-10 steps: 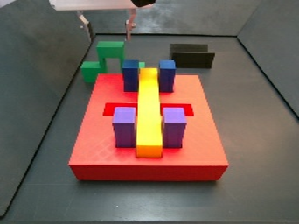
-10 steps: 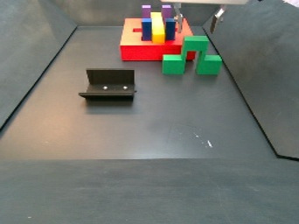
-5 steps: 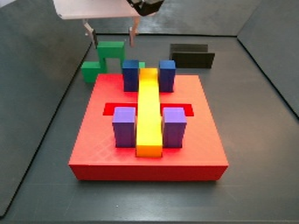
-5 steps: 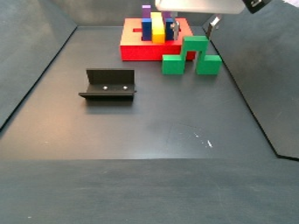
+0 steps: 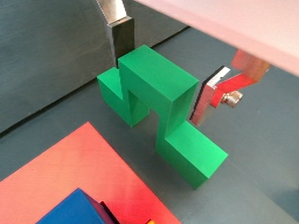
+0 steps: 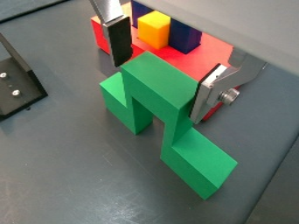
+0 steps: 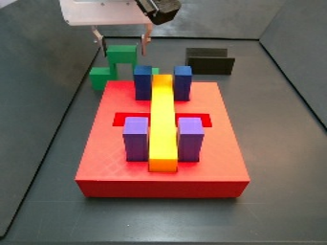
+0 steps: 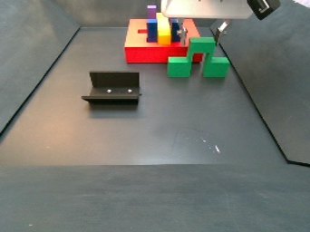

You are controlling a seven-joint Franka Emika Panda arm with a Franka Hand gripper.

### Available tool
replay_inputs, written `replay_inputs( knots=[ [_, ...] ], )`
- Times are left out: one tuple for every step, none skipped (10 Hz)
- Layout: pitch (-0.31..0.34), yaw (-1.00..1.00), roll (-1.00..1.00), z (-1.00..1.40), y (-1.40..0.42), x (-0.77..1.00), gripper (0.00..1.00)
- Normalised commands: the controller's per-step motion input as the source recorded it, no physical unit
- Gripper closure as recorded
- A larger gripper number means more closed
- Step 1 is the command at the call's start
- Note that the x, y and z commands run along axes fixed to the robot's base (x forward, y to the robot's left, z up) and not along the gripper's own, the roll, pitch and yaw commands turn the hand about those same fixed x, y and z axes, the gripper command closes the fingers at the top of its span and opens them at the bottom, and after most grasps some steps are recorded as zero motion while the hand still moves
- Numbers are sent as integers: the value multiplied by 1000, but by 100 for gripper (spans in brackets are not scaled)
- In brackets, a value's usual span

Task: Pick up the green object. Move up. Move to above the board. Insert the green object.
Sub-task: Pick up the green object.

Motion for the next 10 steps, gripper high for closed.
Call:
replay_inputs(
  knots=[
    [0, -83, 124, -206, 0, 6, 0],
    [11, -146, 159, -197, 0, 49, 0],
    [20, -123, 136, -143, 0, 46, 0],
    [11, -109, 106, -131, 0, 46, 0],
    [4, -86, 89, -126, 0, 11, 0],
    [4, -31, 73, -129, 0, 0, 0],
    [0, -14, 73, -157, 0, 0, 0],
    [0, -6, 83, -209, 0, 0, 0],
    [0, 0, 91, -160, 0, 0, 0],
    [1, 0, 81, -6, 0, 0, 0]
  ],
)
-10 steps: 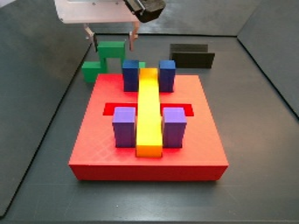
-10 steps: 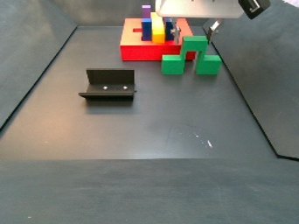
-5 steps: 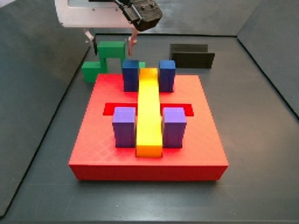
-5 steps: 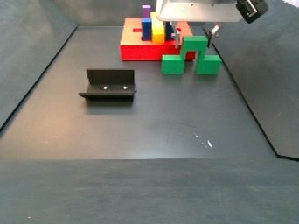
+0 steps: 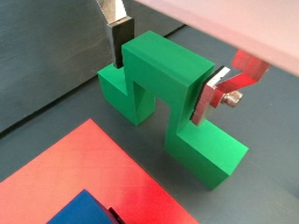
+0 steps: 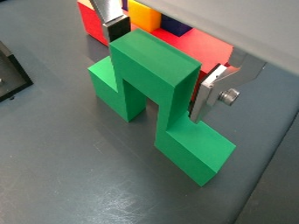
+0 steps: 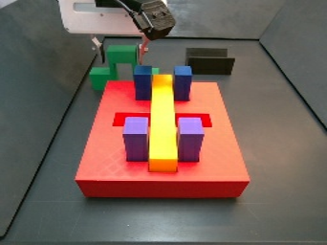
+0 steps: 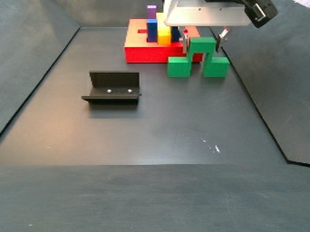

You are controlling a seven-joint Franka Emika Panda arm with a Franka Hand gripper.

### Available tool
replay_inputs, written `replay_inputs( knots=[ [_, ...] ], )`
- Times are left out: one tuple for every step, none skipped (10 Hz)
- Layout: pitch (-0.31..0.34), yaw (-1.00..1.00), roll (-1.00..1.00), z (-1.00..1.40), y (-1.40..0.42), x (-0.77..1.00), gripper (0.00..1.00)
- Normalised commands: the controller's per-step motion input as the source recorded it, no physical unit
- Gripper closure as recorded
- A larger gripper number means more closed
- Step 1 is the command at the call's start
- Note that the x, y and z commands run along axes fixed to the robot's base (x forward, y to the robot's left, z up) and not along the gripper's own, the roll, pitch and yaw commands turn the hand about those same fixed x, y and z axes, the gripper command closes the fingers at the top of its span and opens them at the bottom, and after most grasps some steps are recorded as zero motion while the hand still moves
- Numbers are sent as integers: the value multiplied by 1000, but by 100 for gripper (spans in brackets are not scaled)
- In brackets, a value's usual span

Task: Pick up the green object. Move up. Move to above the board. Insert the green object.
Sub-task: Pick up the green object.

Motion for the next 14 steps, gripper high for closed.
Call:
replay_inputs(
  knots=[
    [0, 0, 6, 0, 0, 0, 0],
    [-31, 0, 76, 0, -77, -69, 0],
    [-33, 0, 91, 0, -94, -69, 0],
    [0, 0, 0, 0, 0, 0, 100],
    [0, 0, 0, 0, 0, 0, 100],
    [0, 0, 0, 0, 0, 0, 100],
    [0, 0, 0, 0, 0, 0, 100],
    [0, 0, 0, 0, 0, 0, 100],
    [0, 0, 0, 0, 0, 0, 100],
    [0, 0, 0, 0, 0, 0, 100],
    [0, 0, 0, 0, 0, 0, 100],
    [0, 0, 0, 0, 0, 0, 100],
    [0, 0, 0, 0, 0, 0, 100],
    [0, 0, 0, 0, 0, 0, 100]
  ],
)
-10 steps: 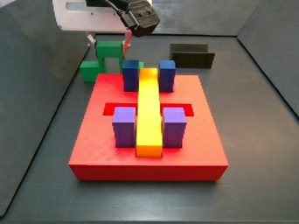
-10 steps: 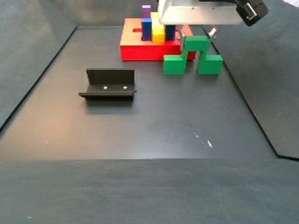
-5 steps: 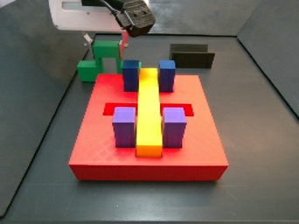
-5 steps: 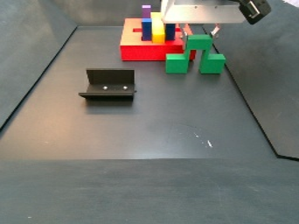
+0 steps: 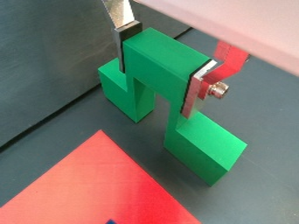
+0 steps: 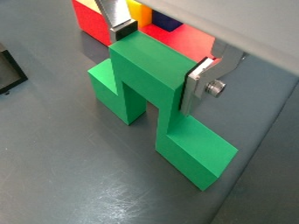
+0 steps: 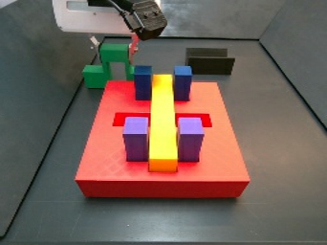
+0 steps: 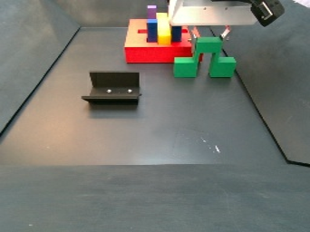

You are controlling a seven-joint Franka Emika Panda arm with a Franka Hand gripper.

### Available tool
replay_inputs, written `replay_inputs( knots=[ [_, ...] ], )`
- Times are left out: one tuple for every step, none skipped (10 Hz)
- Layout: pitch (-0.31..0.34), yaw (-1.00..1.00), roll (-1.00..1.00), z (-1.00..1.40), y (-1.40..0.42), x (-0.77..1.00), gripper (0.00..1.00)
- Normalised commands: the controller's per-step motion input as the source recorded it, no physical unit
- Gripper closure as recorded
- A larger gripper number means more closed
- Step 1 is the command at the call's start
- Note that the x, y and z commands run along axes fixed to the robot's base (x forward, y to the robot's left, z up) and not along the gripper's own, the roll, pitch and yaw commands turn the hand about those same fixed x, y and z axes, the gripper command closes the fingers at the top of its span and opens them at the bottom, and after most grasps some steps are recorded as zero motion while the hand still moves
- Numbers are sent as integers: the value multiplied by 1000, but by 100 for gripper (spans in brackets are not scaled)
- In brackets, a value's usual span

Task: Pick up the green object. Move up. Move to above the board. Insert the green object.
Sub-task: Pick up the green object, then move up, then move to above the board.

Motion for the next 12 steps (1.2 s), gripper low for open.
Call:
replay_inputs(
  knots=[
    [0, 0, 0, 0, 0, 0, 100],
    [0, 0, 0, 0, 0, 0, 100],
    [0, 0, 0, 0, 0, 0, 100],
    [0, 0, 0, 0, 0, 0, 100],
    [0, 0, 0, 0, 0, 0, 100],
    [0, 0, 0, 833, 0, 0, 100],
    [5, 20, 3, 854, 12, -8, 100],
    [58, 31, -23, 653, 9, -74, 100],
    [46, 21, -73, 363, -8, -53, 100],
    [0, 0, 0, 1400, 0, 0, 100],
    [16, -3, -2, 1400, -2, -7, 100],
    [27, -6, -55, 1400, -10, -74, 100]
  ],
)
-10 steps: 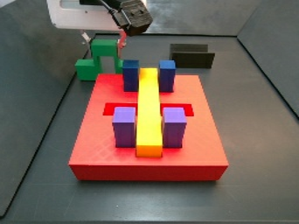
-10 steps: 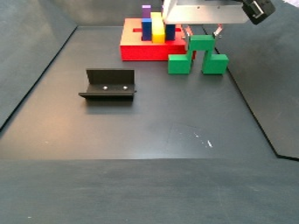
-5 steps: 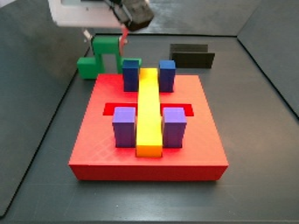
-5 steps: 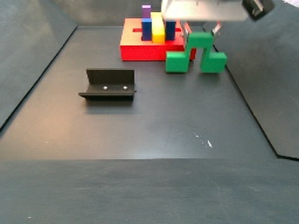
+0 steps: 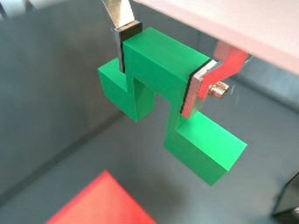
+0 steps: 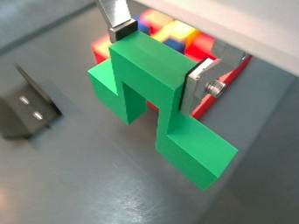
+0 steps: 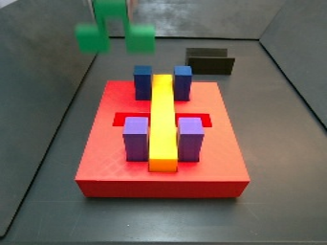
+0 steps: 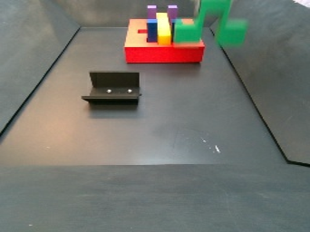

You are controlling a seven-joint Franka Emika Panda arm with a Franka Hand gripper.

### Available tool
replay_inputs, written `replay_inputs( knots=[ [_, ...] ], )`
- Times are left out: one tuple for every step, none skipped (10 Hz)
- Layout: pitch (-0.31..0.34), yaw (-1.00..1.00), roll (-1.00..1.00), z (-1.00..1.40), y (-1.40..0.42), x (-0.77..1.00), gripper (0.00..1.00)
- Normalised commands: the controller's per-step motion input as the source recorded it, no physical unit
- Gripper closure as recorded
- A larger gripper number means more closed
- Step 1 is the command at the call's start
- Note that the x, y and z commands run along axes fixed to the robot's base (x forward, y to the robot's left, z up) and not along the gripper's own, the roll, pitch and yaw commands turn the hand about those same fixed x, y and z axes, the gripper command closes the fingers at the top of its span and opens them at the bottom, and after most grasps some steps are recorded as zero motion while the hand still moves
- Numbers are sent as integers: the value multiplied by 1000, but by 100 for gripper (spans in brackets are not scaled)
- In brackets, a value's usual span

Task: Pick up the green object. Move up. Move to above the board. Insert the green object.
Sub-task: Move to above the board, then insert the green object.

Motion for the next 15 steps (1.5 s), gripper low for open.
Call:
replay_inputs(
  knots=[
    [7, -10, -73, 1400, 1, -61, 100],
    [50, -9, -59, 1400, 1, 42, 100],
    [87, -9, -48, 808, 0, 55, 100],
    [105, -10, -45, 324, 4, 36, 100],
    [244, -66, -93, 364, -1400, 974, 100],
    [247, -58, -74, 356, -1400, 963, 100],
    [338, -8, 42, 307, -1400, 1065, 100],
    [322, -9, 21, 347, -1400, 1148, 100],
    [272, -1, 54, 266, -937, 786, 100],
    [189, 6, 73, 161, -566, 472, 100],
    [71, 6, 36, 86, -263, 203, 100],
    [-17, 0, 0, -63, 0, 114, 100],
    [-77, 0, -14, -103, -34, 274, 100],
    [-51, 0, 71, -166, -337, 480, 100],
    [0, 0, 231, -234, -554, 623, 100]
  ],
)
